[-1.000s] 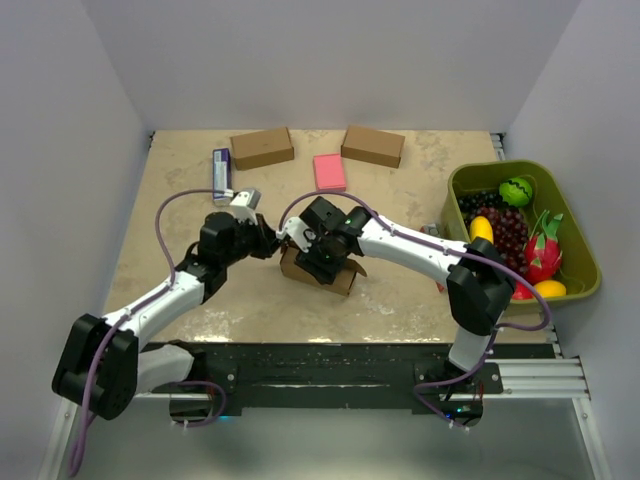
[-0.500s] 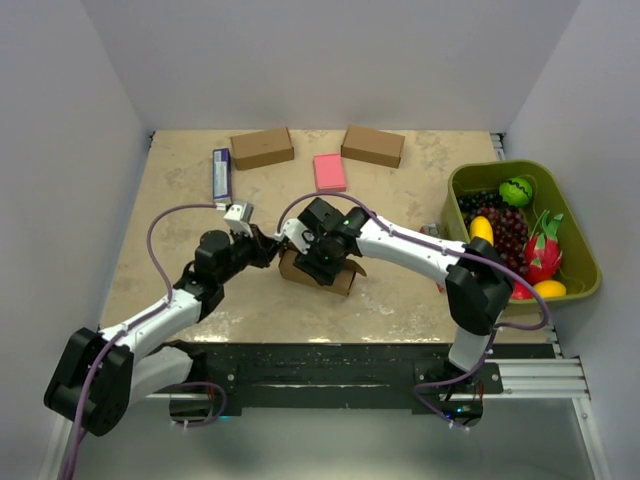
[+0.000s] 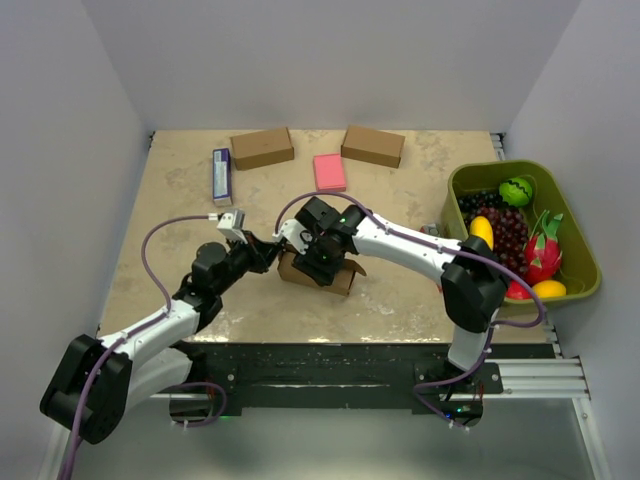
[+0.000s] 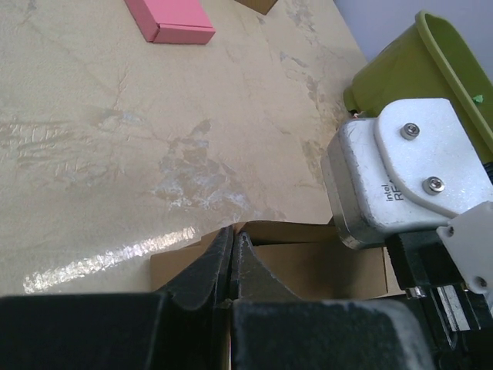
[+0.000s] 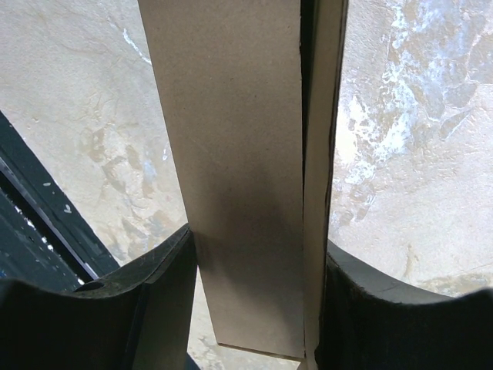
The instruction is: Fold the paper box
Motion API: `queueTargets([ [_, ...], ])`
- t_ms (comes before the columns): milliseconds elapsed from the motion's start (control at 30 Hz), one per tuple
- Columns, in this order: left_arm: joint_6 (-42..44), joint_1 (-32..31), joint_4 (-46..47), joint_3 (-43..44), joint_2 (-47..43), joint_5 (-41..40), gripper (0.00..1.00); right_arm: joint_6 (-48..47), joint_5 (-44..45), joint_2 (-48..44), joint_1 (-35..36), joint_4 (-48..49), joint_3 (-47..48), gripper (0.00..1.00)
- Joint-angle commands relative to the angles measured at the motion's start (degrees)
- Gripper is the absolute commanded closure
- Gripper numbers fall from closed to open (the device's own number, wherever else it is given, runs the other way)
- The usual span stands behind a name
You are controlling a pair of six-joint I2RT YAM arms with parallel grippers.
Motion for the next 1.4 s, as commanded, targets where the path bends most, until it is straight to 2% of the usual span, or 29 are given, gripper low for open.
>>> queueTargets([
  [0,-3.4,-2.2,-3.9,0.5,-0.3,6.9,1.00,0.7,1.0,6.5,-0.7,-0.7,-2.5,0.62],
  [400,-3.4,-2.2,-3.1,-3.9,-2.7,8.2,1.00,0.6,0.8,7.0,-1.2,-0.5,-2.5,0.62],
  [800,-3.3,-2.2,-4.7,9.1,1.9,10.0,1.00,0.5,0.5,7.4,-1.3,-0.7,-2.8,0.62],
  [967,-3.8,-2.2,-3.4,10.7,3.5,10.9,1.00,0.5,0.5,7.5,-1.3,-0.6,-3.2,0.62],
  [1200,-4.0,-2.3,-3.5,4.9,1.7,12.7,1.00,0.4,0.3,7.4,-1.5,-0.5,-3.0,0.62],
  [1367,-0.8,-2.1,-8.8,-1.2,-1.9,7.3,1.00,0.4,0.3,7.2,-1.7,-0.7,-2.9,0.62],
])
